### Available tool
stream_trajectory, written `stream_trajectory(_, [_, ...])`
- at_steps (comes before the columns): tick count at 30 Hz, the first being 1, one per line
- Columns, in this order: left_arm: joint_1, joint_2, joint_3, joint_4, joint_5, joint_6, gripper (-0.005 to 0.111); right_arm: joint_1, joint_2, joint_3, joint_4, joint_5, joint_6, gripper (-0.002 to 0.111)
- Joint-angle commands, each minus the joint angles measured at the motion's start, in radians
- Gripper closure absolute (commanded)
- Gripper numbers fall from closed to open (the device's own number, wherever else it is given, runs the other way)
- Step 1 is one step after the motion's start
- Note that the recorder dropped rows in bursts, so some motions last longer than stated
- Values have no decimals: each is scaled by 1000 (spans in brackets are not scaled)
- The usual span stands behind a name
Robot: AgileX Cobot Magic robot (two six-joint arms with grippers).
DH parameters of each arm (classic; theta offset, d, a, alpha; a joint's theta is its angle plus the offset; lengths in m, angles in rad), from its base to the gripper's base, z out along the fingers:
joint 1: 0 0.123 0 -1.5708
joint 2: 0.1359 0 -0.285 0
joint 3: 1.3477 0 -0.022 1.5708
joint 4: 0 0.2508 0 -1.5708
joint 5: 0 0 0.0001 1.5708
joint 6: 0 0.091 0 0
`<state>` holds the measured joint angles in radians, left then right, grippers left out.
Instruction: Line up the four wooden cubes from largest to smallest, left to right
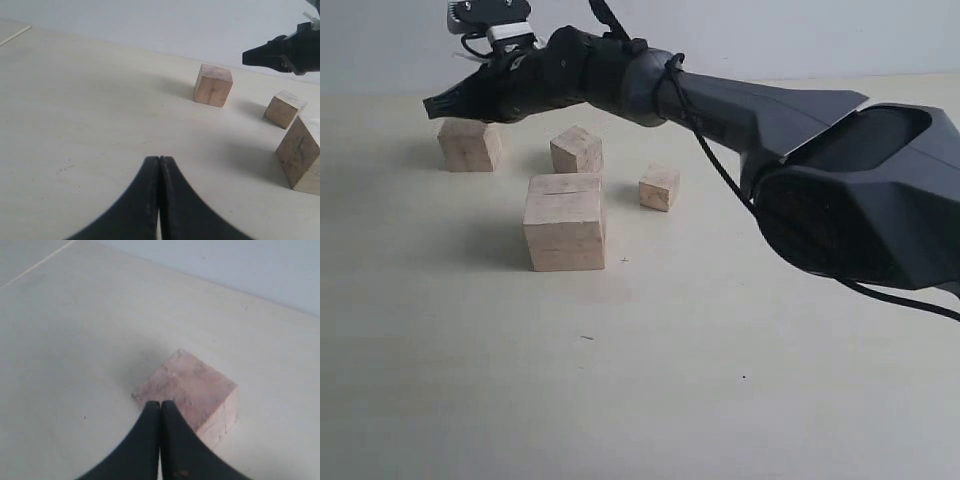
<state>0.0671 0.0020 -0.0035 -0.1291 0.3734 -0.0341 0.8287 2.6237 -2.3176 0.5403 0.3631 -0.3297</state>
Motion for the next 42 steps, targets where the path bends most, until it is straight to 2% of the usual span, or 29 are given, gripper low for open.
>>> stream_trajectory(1, [3, -2, 4, -1, -11, 4, 107, -5, -5, -4, -22, -105, -17, 108])
stream_trajectory(6, [3, -2, 4, -1, -11, 4, 107, -5, 30, -4, 18, -163, -33, 108])
stream_trajectory(17, [3, -2, 4, -1, -11, 4, 107, -3, 68, -4, 227, -197, -232, 108])
stream_trajectory(24, [3, -2, 4, -1, -11, 4, 107, 8, 105, -75, 504, -114, -590, 108])
stream_trajectory(27, [3, -2, 4, -1, -11, 4, 107, 8, 120, -82, 566, -110, -664, 108])
stream_trajectory(42, [3, -2, 4, -1, -11, 4, 107, -10, 133, -82, 578, -97, -673, 108])
